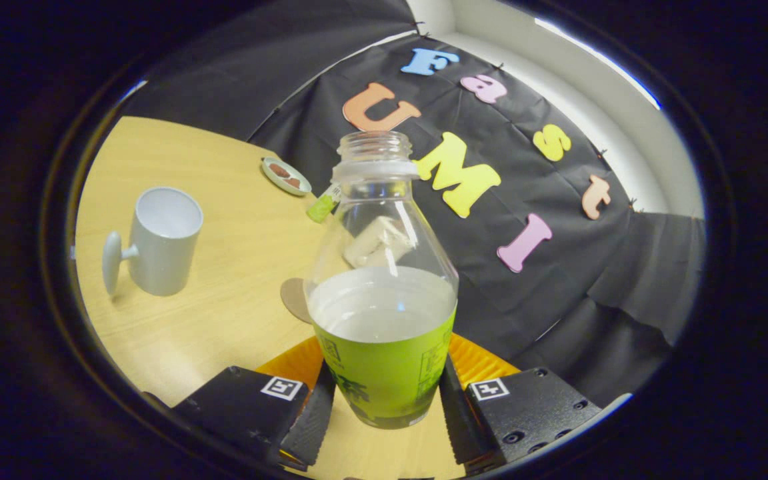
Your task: Take the bottle from table, then pour the juice into the cup, finally place the bottle on the coaster
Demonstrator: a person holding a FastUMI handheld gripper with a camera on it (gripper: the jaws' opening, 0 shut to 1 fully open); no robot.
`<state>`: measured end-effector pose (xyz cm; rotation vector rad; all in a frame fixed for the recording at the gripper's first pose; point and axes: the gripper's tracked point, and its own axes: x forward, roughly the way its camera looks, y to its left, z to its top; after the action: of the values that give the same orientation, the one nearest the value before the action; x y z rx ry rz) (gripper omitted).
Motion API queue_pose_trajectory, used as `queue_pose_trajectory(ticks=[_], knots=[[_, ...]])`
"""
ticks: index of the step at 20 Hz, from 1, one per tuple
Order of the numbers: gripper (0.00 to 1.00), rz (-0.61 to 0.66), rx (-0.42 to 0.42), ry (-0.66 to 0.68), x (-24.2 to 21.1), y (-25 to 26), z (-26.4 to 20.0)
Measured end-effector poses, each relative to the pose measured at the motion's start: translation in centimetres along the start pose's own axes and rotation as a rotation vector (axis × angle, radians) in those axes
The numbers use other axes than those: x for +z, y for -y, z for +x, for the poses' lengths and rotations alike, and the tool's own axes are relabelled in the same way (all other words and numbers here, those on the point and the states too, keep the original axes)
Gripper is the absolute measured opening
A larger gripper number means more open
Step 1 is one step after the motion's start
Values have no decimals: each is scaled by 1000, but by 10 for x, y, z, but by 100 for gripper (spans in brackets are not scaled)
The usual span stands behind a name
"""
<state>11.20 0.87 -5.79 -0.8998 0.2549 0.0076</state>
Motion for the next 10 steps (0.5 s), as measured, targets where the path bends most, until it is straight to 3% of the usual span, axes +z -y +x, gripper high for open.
queue_pose_trajectory(ticks=[4, 10], knots=[[77, -153, -69, 27, 19, 2, -2], [77, -271, -79, 57, 42, -14, -1]])
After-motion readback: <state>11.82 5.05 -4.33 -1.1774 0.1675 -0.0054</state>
